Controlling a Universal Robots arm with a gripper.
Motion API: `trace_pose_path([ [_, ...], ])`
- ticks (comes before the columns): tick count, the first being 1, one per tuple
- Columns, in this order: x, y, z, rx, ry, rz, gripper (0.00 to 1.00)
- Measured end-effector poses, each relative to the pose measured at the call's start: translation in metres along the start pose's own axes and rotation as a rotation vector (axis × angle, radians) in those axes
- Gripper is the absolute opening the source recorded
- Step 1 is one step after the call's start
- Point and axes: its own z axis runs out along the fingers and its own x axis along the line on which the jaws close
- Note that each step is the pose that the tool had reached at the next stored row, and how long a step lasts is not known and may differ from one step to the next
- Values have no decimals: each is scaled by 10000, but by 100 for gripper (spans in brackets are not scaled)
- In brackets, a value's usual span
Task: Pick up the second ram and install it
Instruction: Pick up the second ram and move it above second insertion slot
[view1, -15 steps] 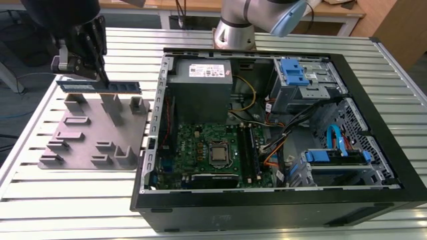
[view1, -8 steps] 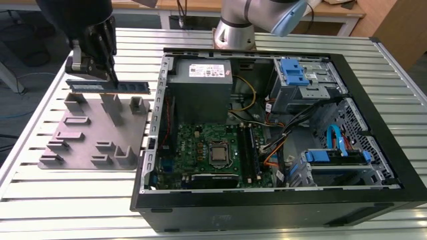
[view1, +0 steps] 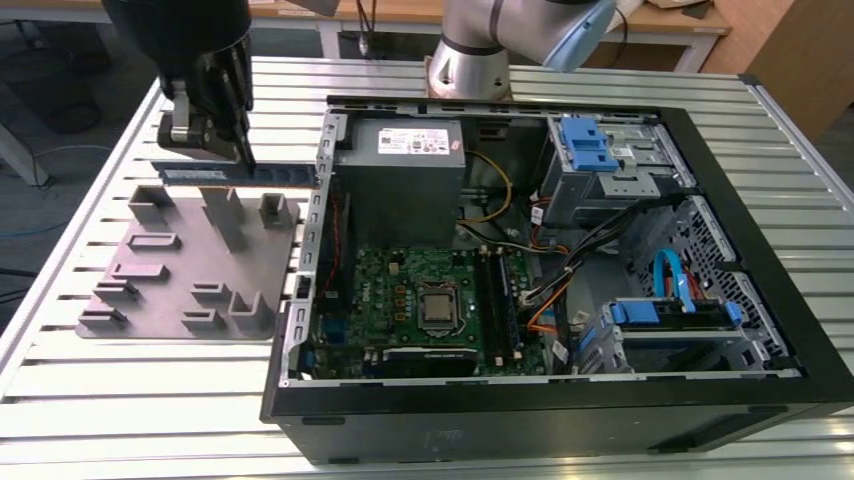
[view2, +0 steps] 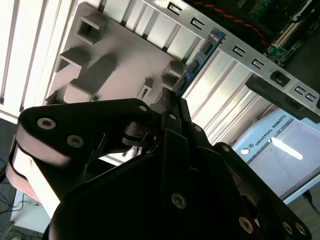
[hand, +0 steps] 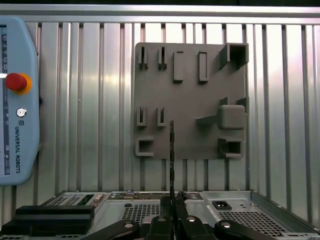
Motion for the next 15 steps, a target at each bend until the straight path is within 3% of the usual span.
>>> trace_pose_path([
  [15,-6,-308,-8,-10,5,0,14],
])
